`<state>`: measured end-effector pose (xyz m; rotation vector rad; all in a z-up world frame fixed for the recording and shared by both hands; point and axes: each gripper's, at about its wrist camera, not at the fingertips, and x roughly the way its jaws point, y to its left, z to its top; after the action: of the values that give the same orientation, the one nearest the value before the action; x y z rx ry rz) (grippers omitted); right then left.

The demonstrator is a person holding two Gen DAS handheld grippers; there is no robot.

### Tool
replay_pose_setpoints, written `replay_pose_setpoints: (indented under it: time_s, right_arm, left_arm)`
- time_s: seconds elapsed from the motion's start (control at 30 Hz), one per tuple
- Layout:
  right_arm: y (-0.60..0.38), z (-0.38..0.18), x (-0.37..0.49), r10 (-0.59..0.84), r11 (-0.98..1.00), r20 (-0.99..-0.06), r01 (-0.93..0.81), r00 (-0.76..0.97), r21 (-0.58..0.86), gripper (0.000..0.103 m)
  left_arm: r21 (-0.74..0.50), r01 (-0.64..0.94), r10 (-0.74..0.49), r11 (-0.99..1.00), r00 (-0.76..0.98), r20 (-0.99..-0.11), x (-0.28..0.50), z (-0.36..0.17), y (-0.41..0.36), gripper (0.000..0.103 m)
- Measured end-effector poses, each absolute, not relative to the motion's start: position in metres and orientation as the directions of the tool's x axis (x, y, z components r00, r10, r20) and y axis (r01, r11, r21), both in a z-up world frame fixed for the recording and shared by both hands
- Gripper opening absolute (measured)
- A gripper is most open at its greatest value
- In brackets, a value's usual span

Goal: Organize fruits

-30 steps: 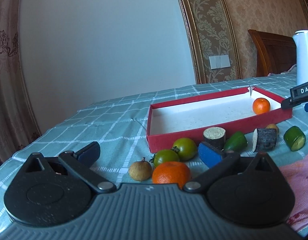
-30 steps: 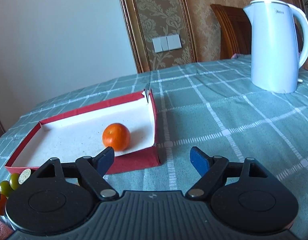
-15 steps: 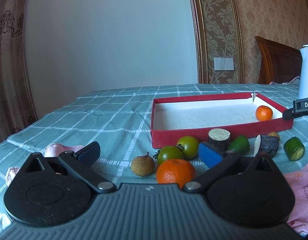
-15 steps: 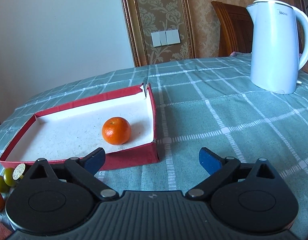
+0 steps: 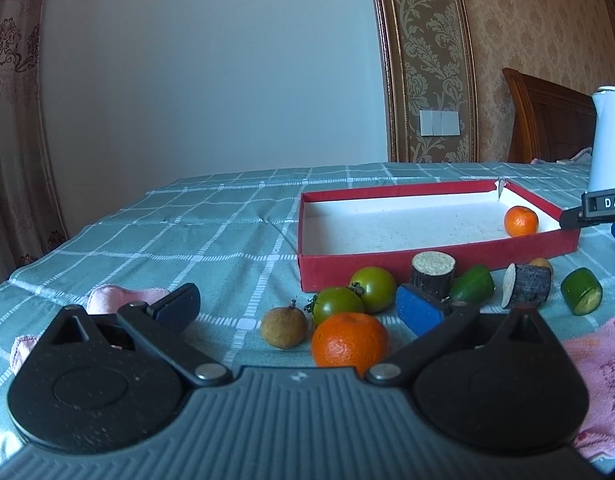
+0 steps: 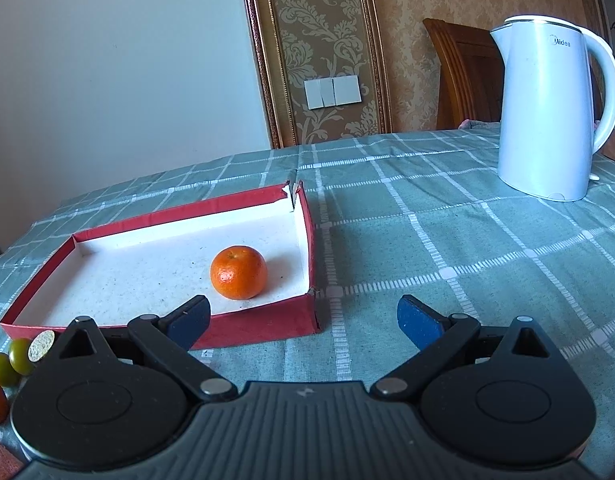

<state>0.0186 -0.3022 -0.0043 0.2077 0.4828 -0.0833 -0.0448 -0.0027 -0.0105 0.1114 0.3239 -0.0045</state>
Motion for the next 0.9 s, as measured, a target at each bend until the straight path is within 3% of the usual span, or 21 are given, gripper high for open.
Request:
replay_pose_setpoints:
  time_s: [0.13, 0.3, 0.47, 0.57, 0.63, 0.9]
  right_arm:
    - [-0.303, -0.004, 0.019, -0.024, 0.974, -0.467, 0.126, 0.884, 0.188, 0.101]
    - [-0.305, -0.005, 0.019, -0.021, 0.973, -0.466, 0.126, 0.885, 0.196, 0.101]
    - [-0.305, -0.005, 0.019, -0.021, 0.973, -0.466, 0.126, 0.884, 0.195, 0.101]
    - [-0.305, -0.005, 0.019, -0.021, 0.973, -0.466, 0.126, 0.885, 0.196, 0.101]
    - [-0.305, -0.005, 0.019, -0.021, 0.972, -0.464, 0.126, 0.885, 0.197, 0.101]
    - [-0.305, -0.004, 0.019, -0.021, 0.971, -0.461, 0.127, 0.887, 0.200, 0.101]
  left_arm:
    - [0.139, 0.072, -0.024, 0.988, 0.947, -0.320, -0.051, -0.008, -0.013, 0.094]
    - [0.155, 0.088, -0.037, 0.984, 0.951, -0.306, -0.061, -0.003, -0.023, 0.096]
    - [0.113, 0.113, -0.064, 0.987, 0.926, -0.373, -0.058, -0.004, -0.025, 0.091]
    - [0.087, 0.110, -0.064, 0.990, 0.906, -0.418, -0.053, -0.007, -0.024, 0.081]
    - [0.070, 0.112, -0.069, 0.991, 0.891, -0.449, -0.048, -0.010, -0.024, 0.066]
    - [0.003, 0.109, -0.089, 0.994, 0.834, -0.544, -0.034, -0.018, -0.017, 0.056]
